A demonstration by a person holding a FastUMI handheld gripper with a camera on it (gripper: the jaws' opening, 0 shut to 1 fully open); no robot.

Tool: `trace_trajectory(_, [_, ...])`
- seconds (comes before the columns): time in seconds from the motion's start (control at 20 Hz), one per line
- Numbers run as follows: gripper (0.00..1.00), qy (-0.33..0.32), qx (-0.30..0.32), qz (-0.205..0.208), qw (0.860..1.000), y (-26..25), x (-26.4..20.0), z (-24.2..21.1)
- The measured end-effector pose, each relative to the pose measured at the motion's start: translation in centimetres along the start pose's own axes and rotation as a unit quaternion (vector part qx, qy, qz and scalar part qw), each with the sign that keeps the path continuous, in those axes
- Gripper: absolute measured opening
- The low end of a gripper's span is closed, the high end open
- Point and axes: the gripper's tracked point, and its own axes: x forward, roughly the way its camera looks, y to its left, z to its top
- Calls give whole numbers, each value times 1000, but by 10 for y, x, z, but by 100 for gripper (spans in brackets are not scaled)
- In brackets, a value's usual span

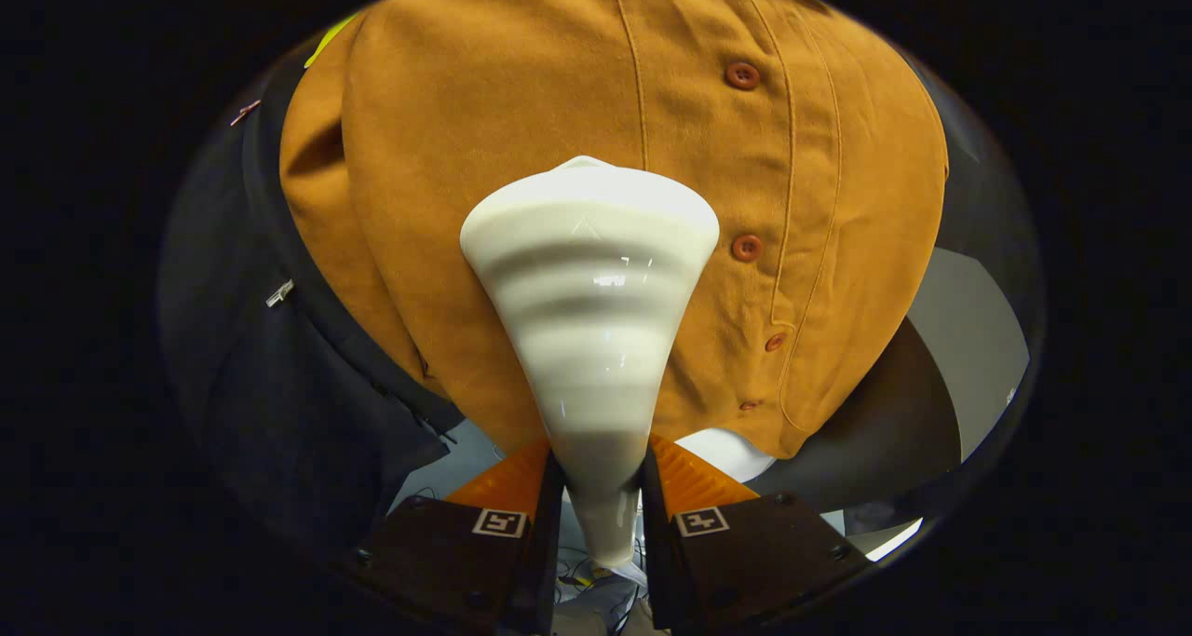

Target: Iron the clothes twice with a garment steamer, once on the left side and once on the right side.

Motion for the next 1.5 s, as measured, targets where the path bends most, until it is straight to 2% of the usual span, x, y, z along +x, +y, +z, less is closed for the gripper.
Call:
trace_trajectory(0.3, [43, 37, 5, 6, 999, 2, -11, -17])
trace_trajectory(0.5, [43, 26, 2, 6, 1000, -2, -17, -14])
trace_trajectory(0.75, [43, -42, -1, 4, 999, -10, -17, 15])
trace_trajectory(1.0, [43, -129, -5, 0, 992, -20, -28, 55])
trace_trajectory(1.15, [43, -178, -4, -1, 984, -28, -40, 81])
trace_trajectory(1.3, [43, -230, -3, -3, 973, -42, -82, 110])
trace_trajectory(1.5, [43, -290, -3, -19, 957, -60, -112, 136])
